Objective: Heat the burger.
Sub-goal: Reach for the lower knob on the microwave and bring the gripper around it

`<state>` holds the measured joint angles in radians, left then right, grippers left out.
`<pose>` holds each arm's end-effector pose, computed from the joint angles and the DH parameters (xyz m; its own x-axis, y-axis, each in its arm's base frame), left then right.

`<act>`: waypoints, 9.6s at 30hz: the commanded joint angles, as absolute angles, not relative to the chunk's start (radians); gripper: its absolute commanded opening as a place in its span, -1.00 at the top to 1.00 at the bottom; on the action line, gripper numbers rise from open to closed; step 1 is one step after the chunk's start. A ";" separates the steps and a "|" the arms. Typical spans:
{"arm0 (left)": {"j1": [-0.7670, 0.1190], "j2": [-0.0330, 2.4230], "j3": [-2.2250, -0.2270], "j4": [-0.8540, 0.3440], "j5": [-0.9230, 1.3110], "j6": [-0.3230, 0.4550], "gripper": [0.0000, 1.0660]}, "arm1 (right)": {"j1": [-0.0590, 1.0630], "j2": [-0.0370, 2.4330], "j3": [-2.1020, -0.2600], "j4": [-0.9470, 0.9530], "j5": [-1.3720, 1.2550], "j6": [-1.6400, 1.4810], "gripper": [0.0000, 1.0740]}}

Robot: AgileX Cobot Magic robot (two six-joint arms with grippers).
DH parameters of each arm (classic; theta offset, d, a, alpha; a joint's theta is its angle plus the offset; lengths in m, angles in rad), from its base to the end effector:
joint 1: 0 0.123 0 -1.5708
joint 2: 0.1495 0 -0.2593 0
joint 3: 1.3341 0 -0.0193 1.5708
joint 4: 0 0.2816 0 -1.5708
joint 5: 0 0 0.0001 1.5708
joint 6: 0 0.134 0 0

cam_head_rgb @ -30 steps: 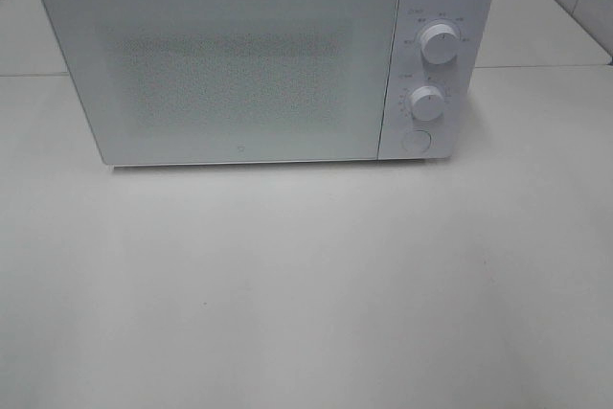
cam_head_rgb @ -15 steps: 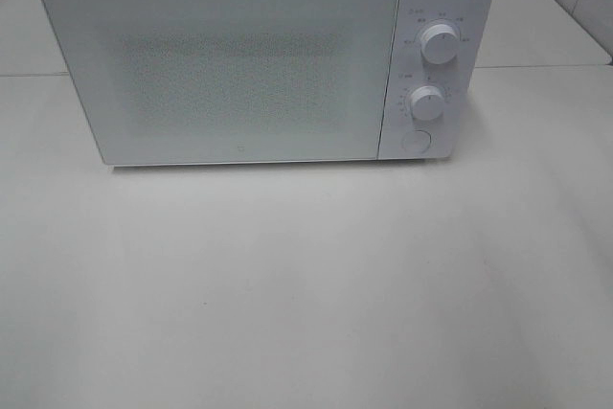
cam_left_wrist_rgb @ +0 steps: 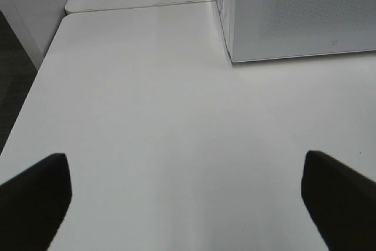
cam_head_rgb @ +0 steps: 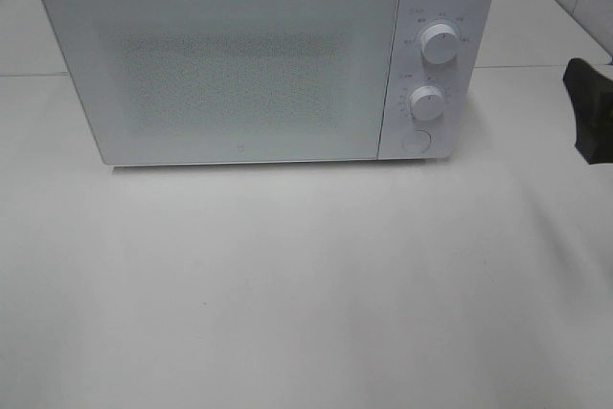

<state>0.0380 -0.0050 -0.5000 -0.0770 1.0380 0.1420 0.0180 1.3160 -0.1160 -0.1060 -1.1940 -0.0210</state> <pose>0.0872 -0.0056 0.2760 -0.4252 0.0863 -0.9010 0.0659 0.9958 0.0643 0.2472 0.0176 0.1473 0.0860 -0.0583 -0.9946 -0.1110 0.9915 -0.0677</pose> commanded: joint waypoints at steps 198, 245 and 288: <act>0.041 -0.026 -0.498 -0.074 1.035 0.136 -0.89 | 0.515 2.039 -0.695 0.495 -1.433 -0.065 -0.42; 0.041 -0.026 -0.498 -0.074 1.035 0.137 -0.89 | 0.513 2.054 -0.695 0.519 -1.433 -0.045 0.66; 0.041 -0.026 -0.498 -0.074 1.035 0.137 -0.89 | 0.514 2.054 -0.694 0.516 -1.424 1.333 0.25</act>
<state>0.0380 -0.0050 -0.5000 -0.0740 1.0380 0.1420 0.5140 2.0580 -0.6870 0.5360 -1.2080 1.3410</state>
